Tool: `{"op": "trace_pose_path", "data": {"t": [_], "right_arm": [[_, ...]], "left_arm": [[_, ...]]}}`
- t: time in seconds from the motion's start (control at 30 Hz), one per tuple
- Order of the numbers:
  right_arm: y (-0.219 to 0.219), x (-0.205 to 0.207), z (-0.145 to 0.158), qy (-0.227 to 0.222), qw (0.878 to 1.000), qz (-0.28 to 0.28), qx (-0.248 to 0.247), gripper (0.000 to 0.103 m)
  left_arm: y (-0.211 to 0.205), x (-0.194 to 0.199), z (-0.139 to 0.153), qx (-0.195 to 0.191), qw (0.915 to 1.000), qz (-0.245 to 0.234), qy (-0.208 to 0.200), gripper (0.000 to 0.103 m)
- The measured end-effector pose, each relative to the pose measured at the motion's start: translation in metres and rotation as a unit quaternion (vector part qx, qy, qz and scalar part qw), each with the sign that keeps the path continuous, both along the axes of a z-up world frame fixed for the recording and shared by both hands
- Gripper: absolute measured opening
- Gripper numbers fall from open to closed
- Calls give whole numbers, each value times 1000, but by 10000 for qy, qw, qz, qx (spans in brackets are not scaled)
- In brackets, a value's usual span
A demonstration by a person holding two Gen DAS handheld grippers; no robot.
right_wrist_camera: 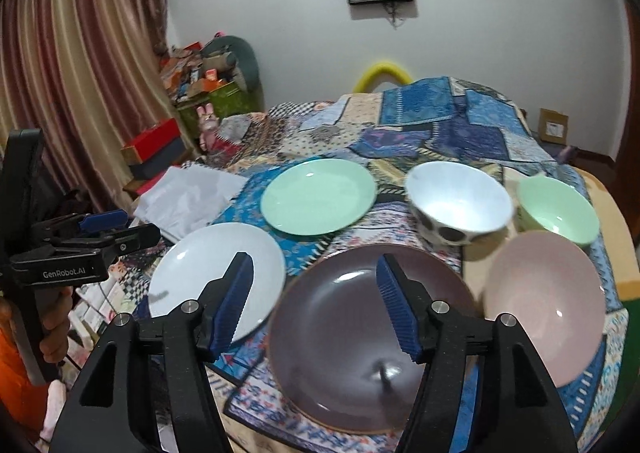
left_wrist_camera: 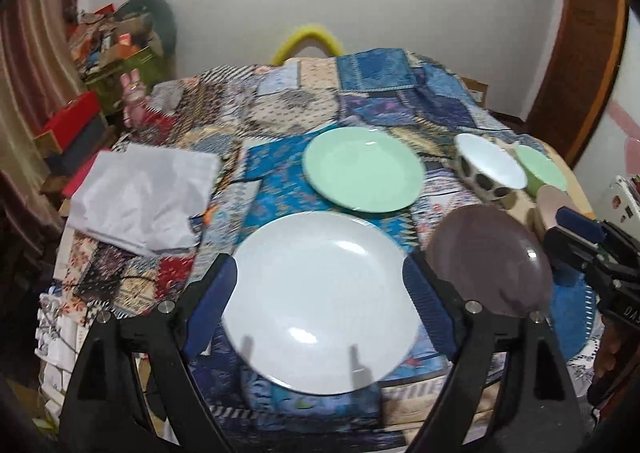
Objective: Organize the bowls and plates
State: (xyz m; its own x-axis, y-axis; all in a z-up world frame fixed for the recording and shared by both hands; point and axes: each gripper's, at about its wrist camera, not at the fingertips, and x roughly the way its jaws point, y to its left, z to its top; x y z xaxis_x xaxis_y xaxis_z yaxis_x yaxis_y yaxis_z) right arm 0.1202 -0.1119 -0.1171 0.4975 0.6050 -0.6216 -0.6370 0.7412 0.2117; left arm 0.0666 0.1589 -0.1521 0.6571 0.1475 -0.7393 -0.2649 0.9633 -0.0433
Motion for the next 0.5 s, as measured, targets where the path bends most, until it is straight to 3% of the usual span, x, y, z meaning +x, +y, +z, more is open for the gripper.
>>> {"op": "trace_pose_path", "data": {"t": [0.23,0.5], "right_arm": [[35,5,-12,72,9994,276,-173,60],[68,18,-36,301,9974,482,-438,60]], "left_arm": [[44,-5,-30,-131,9986,408,301,85],[69,1,-61,-279,9970,435,583,85]]}}
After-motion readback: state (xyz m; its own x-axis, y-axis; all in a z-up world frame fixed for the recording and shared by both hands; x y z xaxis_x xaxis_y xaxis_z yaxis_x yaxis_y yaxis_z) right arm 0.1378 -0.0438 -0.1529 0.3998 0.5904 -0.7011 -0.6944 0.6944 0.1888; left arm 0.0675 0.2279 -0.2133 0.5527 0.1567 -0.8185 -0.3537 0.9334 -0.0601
